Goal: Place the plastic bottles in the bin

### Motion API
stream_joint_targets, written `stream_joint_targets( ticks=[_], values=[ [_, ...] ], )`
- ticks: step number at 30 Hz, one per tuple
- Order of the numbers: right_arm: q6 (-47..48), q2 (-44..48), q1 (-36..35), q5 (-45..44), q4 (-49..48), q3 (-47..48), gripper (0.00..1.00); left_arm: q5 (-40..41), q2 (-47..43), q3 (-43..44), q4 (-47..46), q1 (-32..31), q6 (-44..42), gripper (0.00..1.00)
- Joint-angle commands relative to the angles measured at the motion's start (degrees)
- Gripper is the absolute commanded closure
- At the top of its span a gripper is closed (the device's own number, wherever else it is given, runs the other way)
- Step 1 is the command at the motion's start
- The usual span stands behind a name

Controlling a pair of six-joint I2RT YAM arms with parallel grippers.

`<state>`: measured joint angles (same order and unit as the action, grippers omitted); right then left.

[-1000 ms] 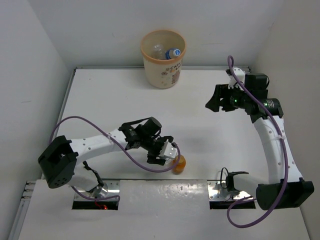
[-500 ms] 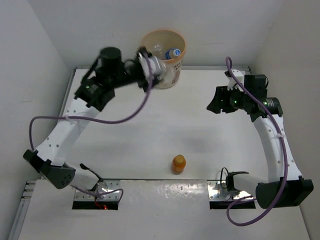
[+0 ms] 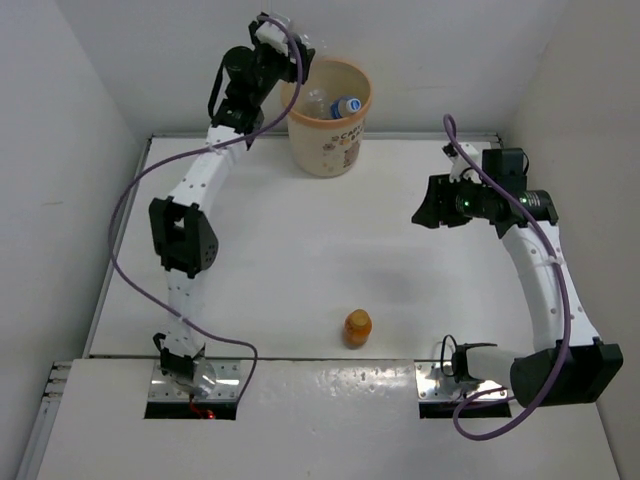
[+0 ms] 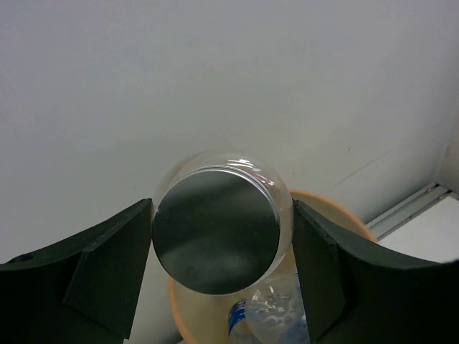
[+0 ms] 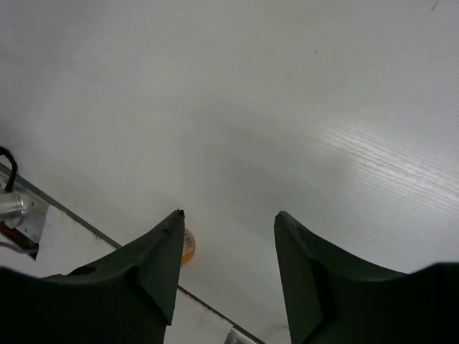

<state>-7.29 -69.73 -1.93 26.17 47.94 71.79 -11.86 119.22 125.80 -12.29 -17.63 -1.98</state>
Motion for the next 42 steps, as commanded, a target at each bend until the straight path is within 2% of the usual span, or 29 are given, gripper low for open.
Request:
stream_joint_targets(
  ticks=[1,3,4,8,9,10,13,15,20,23,27,28,31,32,33,36,38,39,40,42],
  values=[
    [2.9,-0.1,0.3,2.9,-0.6,-0.9,0.48,1.4,6.5,10.9,-9.4,0.9,5.0,1.00],
    [4.0,0.0,-0.2,4.5,0.3,-1.3,0.41,2.1,10.3,14.8,-9.4,1.5,5.0,1.00],
    [5.5,-0.2,-0.4,5.5,0.6,-1.5,0.31,1.1,11.8,16.8,-9.4,2.0,4.0,1.00],
    [8.7,-0.2,-2.3,6.5,4.0,-2.1,0.12,1.0,15.7,16.3,-10.9,2.0,1.3,0.91],
    [9.2,-0.9,-2.6,6.5,4.4,-2.1,0.12,1.0,16.9,16.3,-10.9,2.0,1.3,0.75],
    [10.4,-0.3,-3.8,6.6,5.1,-2.3,0.11,0.4,17.4,16.3,-10.9,2.6,1.3,0.63],
    [11.4,0.1,-5.2,6.5,5.8,-2.0,0.11,-0.1,17.5,14.9,-10.3,3.7,5.6,0.13],
    [12.1,0.2,-6.0,6.4,6.5,-1.7,0.11,-0.6,16.8,14.2,-10.3,4.4,7.1,0.01],
    [14.9,0.5,-10.6,4.2,6.6,-0.9,0.10,-2.8,11.5,14.2,-7.4,4.4,6.5,0.01],
    [18.8,-0.4,-15.5,0.2,7.0,1.7,0.10,-2.8,4.2,11.6,-4.4,4.9,7.3,0.01],
    [22.7,-5.0,-24.6,-2.4,11.5,7.3,0.10,-8.1,-10.7,-6.2,0.0,9.1,12.3,0.01],
    [23.1,-5.7,-27.8,-2.7,14.1,7.6,0.10,-9.7,-17.6,-10.5,0.0,9.8,12.3,0.01],
    [24.6,-8.0,-35.4,-3.8,16.4,6.4,0.10,-12.6,-28.6,-27.8,2.9,10.5,10.0,0.01],
    [24.9,-8.2,-38.0,-4.1,16.6,5.7,0.10,-12.6,-35.6,-31.8,3.5,11.0,8.8,0.01],
    [25.3,-9.4,-41.1,-5.5,16.1,4.8,0.10,-12.6,-38.9,-39.2,4.0,11.0,7.4,0.01],
    [24.1,-12.3,-43.0,-6.3,15.5,3.8,0.08,-13.1,-51.0,-52.0,6.8,11.7,6.6,0.01],
    [23.4,-14.8,-44.4,-6.2,14.8,2.8,0.08,-13.6,-58.9,-59.0,8.6,11.7,7.2,0.01],
    [23.4,-14.8,-44.6,-6.7,14.7,2.5,0.10,-13.6,-58.9,-59.1,8.6,11.7,7.3,0.01],
    [22.9,-16.0,-45.8,-6.8,14.5,1.4,0.15,-13.6,-63.1,-62.2,9.7,11.7,7.9,0.01],
    [23.0,-16.7,-46.7,-6.6,14.3,0.3,0.20,-12.9,-66.0,-63.9,11.3,11.7,7.9,0.01]
  ],
)
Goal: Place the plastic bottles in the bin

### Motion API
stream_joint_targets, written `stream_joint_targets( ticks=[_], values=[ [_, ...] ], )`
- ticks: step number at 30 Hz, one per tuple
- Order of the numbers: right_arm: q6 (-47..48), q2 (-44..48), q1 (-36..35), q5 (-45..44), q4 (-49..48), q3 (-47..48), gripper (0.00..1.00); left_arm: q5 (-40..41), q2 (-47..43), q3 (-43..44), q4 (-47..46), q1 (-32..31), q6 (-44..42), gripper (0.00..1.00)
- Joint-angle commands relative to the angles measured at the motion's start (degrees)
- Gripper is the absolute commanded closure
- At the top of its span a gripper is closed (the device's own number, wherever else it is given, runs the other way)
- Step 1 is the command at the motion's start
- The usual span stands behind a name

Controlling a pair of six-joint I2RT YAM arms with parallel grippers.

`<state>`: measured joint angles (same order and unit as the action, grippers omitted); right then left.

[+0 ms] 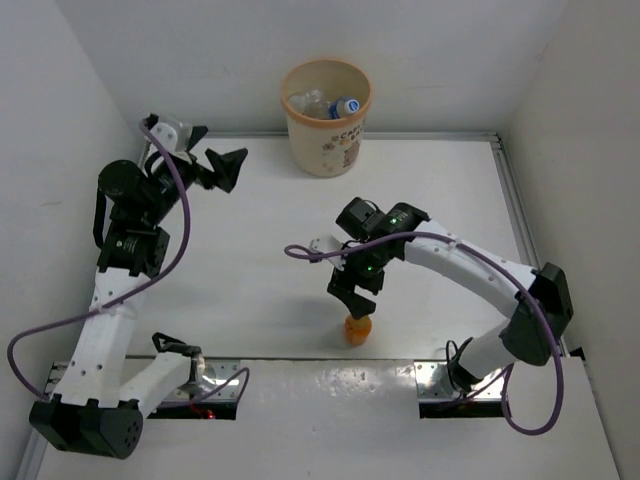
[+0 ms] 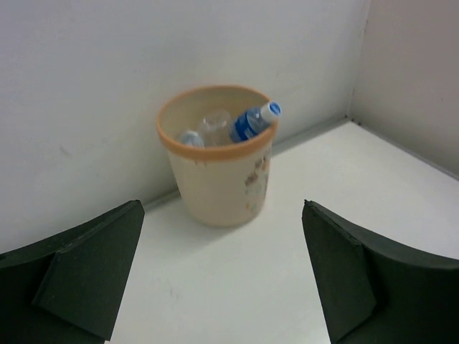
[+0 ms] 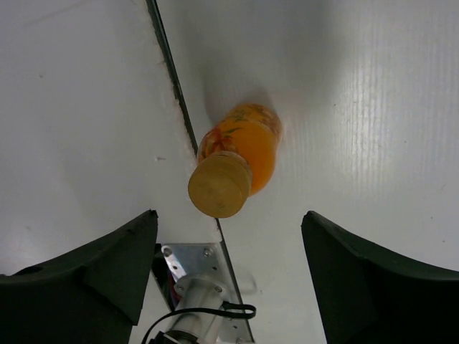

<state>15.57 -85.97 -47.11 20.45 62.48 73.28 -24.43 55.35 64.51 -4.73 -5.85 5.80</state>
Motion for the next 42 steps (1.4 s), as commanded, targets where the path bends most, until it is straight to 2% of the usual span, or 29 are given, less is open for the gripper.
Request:
stream_joint_targets(
  ticks=[1,10,19,27,33,35,36,37,40,41,42],
  values=[
    [0.9,-0.8,-3.1,-1.3,-0.4,-2.4,0.24,-0.4,-3.8,-3.3,4.9,0.0,0.1,0.01],
    [2.0,-5.9,-6.5,-2.6,1.1,-0.4,0.25,0.2,-4.9,-3.3,5.7,0.5,0.1,0.01],
    [2.6,-5.3,-7.8,-7.4,-2.1,-4.7,0.25,0.2,-3.8,-3.3,5.2,0.5,0.1,0.01],
    [2.3,-6.1,-7.8,-9.6,-3.9,-5.2,0.44,0.2,-3.8,-3.9,5.2,0.5,-0.4,0.01],
    [1.9,-6.3,-8.1,-9.8,-4.5,-5.0,0.50,0.7,-4.4,-4.9,5.2,0.5,-1.0,0.01],
    [2.2,-6.6,-7.9,-9.9,-4.6,-5.0,0.60,0.7,-4.4,-4.9,5.2,0.5,-1.0,0.01],
    [2.2,-6.6,-7.8,-9.8,-4.6,-5.0,0.60,0.7,-4.4,-4.9,5.2,0.5,-1.0,0.01],
    [2.4,-6.6,-7.9,-9.9,-4.3,-5.0,0.68,0.7,-4.4,-5.4,5.2,0.5,-1.0,0.01],
    [2.6,-6.6,-8.0,-10.1,-3.4,-4.1,0.85,0.7,-4.9,-5.4,5.2,0.5,-1.5,0.01],
    [2.8,-6.6,-8.0,-10.4,-3.0,-2.3,0.95,0.7,-4.9,-5.4,5.2,0.5,-1.5,0.01],
    [2.9,-6.3,-8.1,-10.4,-1.3,-1.5,0.99,0.7,-4.9,-5.4,5.2,0.5,-1.5,0.01]
  ],
)
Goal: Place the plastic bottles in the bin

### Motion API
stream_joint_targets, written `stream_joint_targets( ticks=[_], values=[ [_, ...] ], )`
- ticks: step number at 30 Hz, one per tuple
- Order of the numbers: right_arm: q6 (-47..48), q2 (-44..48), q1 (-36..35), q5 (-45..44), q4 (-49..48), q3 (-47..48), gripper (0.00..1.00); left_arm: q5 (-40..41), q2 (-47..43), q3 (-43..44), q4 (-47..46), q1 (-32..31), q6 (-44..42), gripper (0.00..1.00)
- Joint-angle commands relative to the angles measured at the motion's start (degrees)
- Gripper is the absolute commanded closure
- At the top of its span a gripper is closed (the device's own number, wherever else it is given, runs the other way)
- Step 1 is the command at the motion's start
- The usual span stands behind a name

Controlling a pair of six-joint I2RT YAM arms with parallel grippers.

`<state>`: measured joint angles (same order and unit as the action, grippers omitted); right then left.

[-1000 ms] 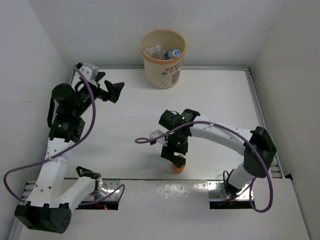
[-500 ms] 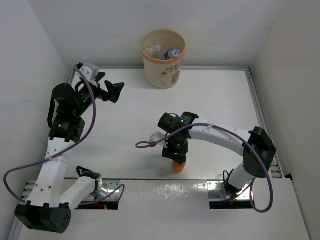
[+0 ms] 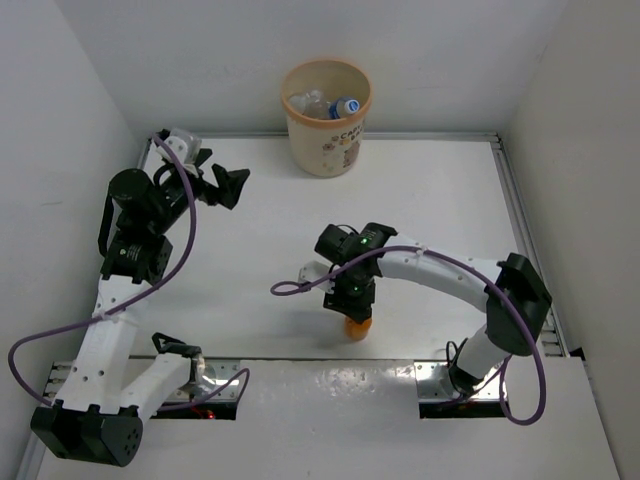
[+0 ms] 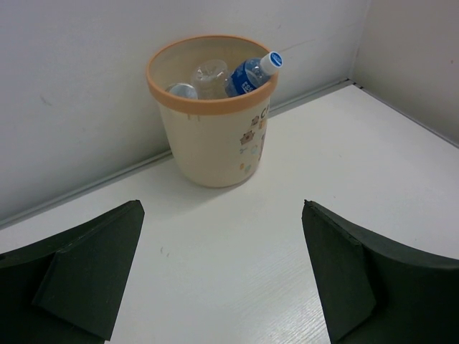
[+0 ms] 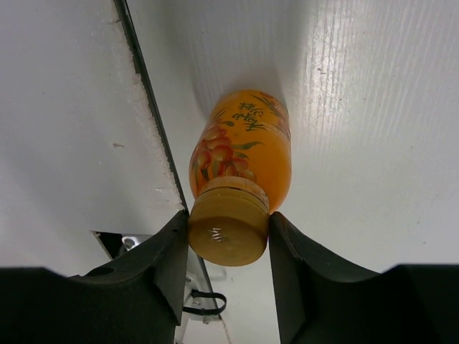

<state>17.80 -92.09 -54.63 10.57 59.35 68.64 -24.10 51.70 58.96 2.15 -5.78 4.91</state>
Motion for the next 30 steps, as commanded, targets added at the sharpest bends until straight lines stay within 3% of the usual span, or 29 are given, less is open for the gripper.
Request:
stream_joint_targets(
  ticks=[1,4,9,12,15,16,18,19,21,28,30],
  values=[
    [0.8,0.2,-0.1,-0.5,2.3,4.1,1.00,0.4,-1.3,0.1,-1.7,0.9,-0.6,0.01],
    [-0.2,1.0,1.5,0.2,4.8,11.3,1.00,0.4,-1.3,0.1,-1.7,0.9,0.0,0.01],
    [-3.1,-2.3,9.5,1.1,8.2,36.5,1.00,-0.2,-0.1,0.1,-2.8,0.9,1.2,0.01],
    [-4.8,-6.9,14.4,-1.7,4.7,56.2,1.00,-0.7,0.9,-0.4,-4.2,0.9,2.6,0.01],
    [-4.2,-7.8,18.7,-7.2,-4.7,59.3,1.00,-0.7,2.3,-0.4,-4.7,0.9,3.7,0.01],
    [-3.7,-7.1,19.1,-9.6,-15.9,58.0,1.00,-0.7,2.3,-0.4,-4.7,0.9,3.7,0.01],
    [-4.3,-4.7,22.4,-13.1,-24.3,50.2,1.00,-0.7,3.4,-0.4,-5.2,0.9,4.2,0.01],
    [-5.0,-4.0,23.4,-14.2,-39.3,48.0,1.00,-0.7,3.4,-0.4,-5.8,0.9,4.2,0.01],
    [-8.5,-4.6,27.4,-14.7,-50.8,43.3,1.00,-0.1,4.8,-1.0,-6.3,0.9,5.5,0.01],
    [-15.3,-23.6,33.4,-13.2,-58.7,61.0,1.00,0.6,6.7,-1.0,-7.3,0.9,6.1,0.01],
    [-15.4,-27.4,34.2,-12.0,-62.0,62.3,1.00,0.6,7.2,-1.0,-7.9,0.9,6.1,0.01]
  ],
)
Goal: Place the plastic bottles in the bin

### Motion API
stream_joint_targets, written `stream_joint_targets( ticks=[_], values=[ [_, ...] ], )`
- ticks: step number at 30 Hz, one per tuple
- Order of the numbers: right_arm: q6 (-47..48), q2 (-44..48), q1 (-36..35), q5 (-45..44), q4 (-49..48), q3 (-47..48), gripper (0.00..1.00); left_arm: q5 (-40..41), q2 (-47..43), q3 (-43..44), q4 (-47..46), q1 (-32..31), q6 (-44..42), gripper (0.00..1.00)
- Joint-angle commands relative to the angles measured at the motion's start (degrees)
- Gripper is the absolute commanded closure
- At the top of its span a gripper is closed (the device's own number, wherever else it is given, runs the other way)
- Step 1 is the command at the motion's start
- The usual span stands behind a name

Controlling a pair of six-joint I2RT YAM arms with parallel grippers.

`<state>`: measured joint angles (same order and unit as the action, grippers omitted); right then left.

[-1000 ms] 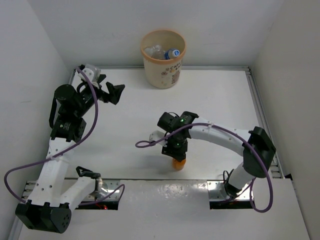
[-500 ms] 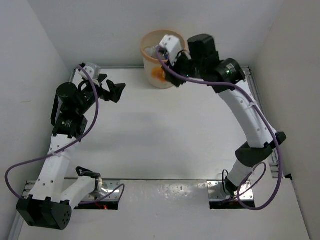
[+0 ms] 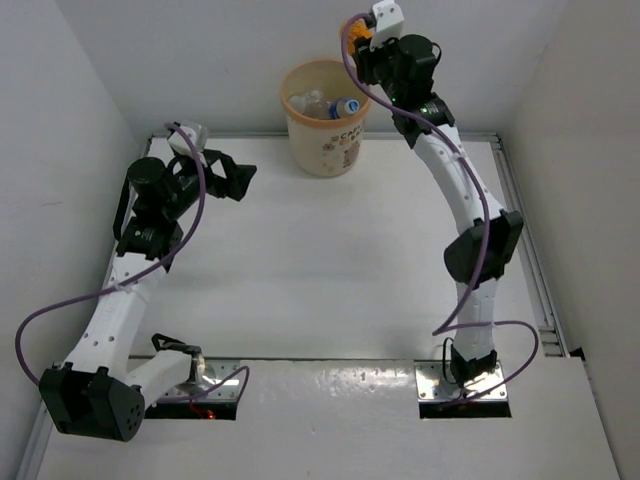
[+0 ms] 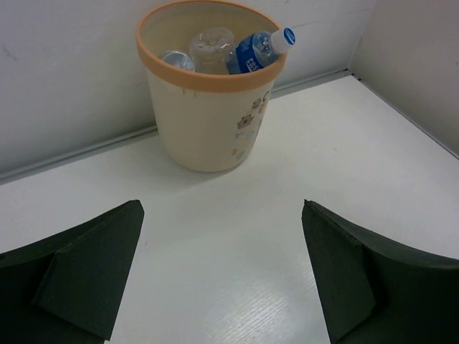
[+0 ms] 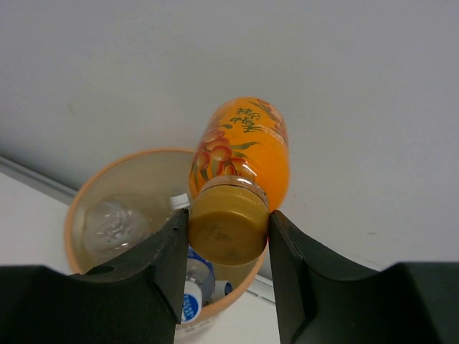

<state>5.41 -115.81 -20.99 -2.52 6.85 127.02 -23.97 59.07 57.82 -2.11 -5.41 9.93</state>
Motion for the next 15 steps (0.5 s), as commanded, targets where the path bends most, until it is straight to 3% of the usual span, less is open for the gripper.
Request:
stream_joint_targets(
  ticks=[1,4,7,8,10,11,14,15],
  values=[
    [-2.7,-4.0,0.7,1.7,-11.2,3.3,1.00,0.5,-0.2,0.2,-3.6,0.6,1.1,0.01],
    [-1.6,-6.4,0.3,2.1,-14.3,1.6,1.00,1.1,1.1,1.2,-0.9,1.1,-0.1,0.01],
    [-2.7,-7.9,0.7,2.3,-15.1,1.3,0.93,1.1,2.4,3.6,3.4,1.6,-1.6,0.01],
    [-3.0,-8.3,0.7,2.3,-15.2,1.2,0.76,1.1,2.5,3.6,4.3,1.6,-1.6,0.01],
    [-3.2,-8.7,0.8,2.3,-14.5,1.9,0.63,1.1,2.5,4.5,6.1,1.6,-2.3,0.01],
    [-3.5,-9.3,0.8,4.0,-13.9,3.4,0.40,1.1,2.5,5.0,7.3,1.6,-2.3,0.01],
    [-2.4,-7.9,0.2,4.6,-10.5,4.4,0.08,1.6,3.5,7.2,11.6,1.6,-2.3,0.01],
    [-1.8,-7.3,-0.2,4.4,-10.4,3.6,0.03,2.3,4.7,8.3,13.2,1.6,-1.5,0.01]
  ],
)
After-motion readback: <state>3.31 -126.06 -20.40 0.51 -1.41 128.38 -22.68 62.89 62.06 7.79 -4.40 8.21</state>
